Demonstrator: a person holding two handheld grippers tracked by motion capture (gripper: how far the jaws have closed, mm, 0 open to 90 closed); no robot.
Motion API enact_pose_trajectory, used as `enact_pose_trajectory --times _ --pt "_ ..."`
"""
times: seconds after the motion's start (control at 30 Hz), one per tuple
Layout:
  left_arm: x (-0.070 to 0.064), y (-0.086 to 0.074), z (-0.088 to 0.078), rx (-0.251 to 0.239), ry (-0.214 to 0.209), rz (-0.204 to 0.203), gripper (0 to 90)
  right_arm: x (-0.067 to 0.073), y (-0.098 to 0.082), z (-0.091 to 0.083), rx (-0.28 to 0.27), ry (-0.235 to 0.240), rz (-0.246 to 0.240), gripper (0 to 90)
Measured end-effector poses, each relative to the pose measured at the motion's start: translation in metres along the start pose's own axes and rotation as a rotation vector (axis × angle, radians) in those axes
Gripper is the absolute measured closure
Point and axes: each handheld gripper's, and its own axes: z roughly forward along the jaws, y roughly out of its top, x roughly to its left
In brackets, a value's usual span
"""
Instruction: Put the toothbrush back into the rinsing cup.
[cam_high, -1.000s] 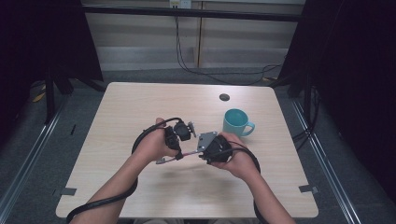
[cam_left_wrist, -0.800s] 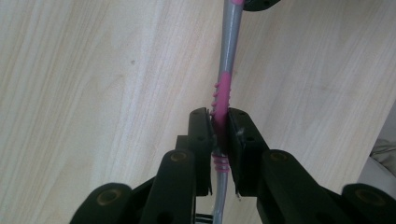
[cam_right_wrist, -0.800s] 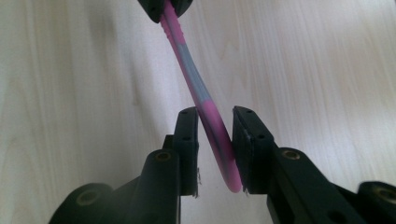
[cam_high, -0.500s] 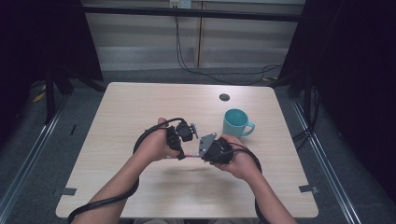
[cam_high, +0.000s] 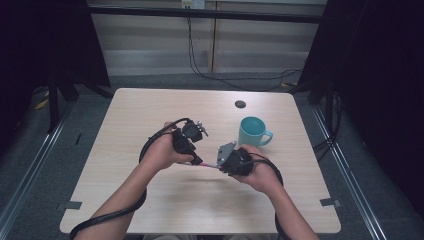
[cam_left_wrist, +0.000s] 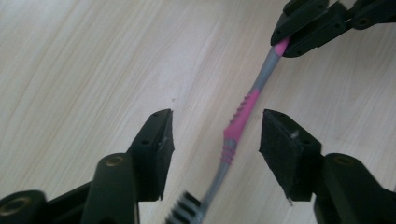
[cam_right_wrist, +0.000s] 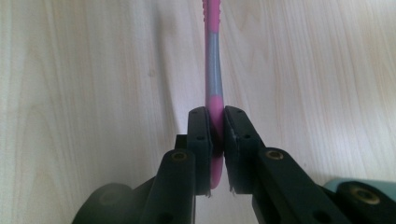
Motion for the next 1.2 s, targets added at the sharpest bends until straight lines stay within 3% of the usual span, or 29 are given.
enact_pose_trajectory --times 0.03,0.17,0.23,0.3,0.53,0.77,0.9,1.0,1.13,1.2 --pt "0.000 -0.001 -0.001 -0.006 -0.001 -0.001 42.1 -0.001 -0.004 0.000 0.002 -0.005 0.032 81.7" --pt "0.005 -0.005 -0.006 -0.029 0.005 -0.031 40.9 -0.003 -0.010 0.000 0.010 -0.012 0.080 81.7" --pt "0.006 -0.007 -0.006 -0.036 0.002 -0.044 40.8 -0.005 -0.011 -0.001 0.007 -0.024 0.082 81.7" --pt "0.008 -0.010 -0.008 -0.041 0.016 -0.058 40.1 -0.006 -0.014 -0.002 0.013 -0.026 0.127 81.7" --pt "0.014 -0.018 -0.017 -0.093 0.039 -0.104 36.3 -0.009 -0.020 -0.002 0.020 -0.025 0.180 81.7" --pt "0.018 -0.027 -0.019 -0.094 0.050 -0.126 34.2 -0.012 -0.025 -0.004 0.016 -0.034 0.201 81.7" --pt "0.019 -0.033 -0.017 -0.103 0.049 -0.168 32.6 -0.014 -0.027 -0.006 0.005 -0.034 0.228 81.7" --pt "0.021 -0.038 -0.015 -0.110 0.047 -0.189 31.0 -0.015 -0.027 -0.008 -0.010 -0.041 0.274 81.7" --pt "0.021 -0.043 -0.012 -0.118 0.041 -0.231 30.8 -0.017 -0.027 -0.009 -0.027 -0.054 0.292 81.7" --pt "0.021 -0.044 -0.011 -0.122 0.039 -0.232 31.0 -0.017 -0.027 -0.009 -0.031 -0.059 0.299 81.7"
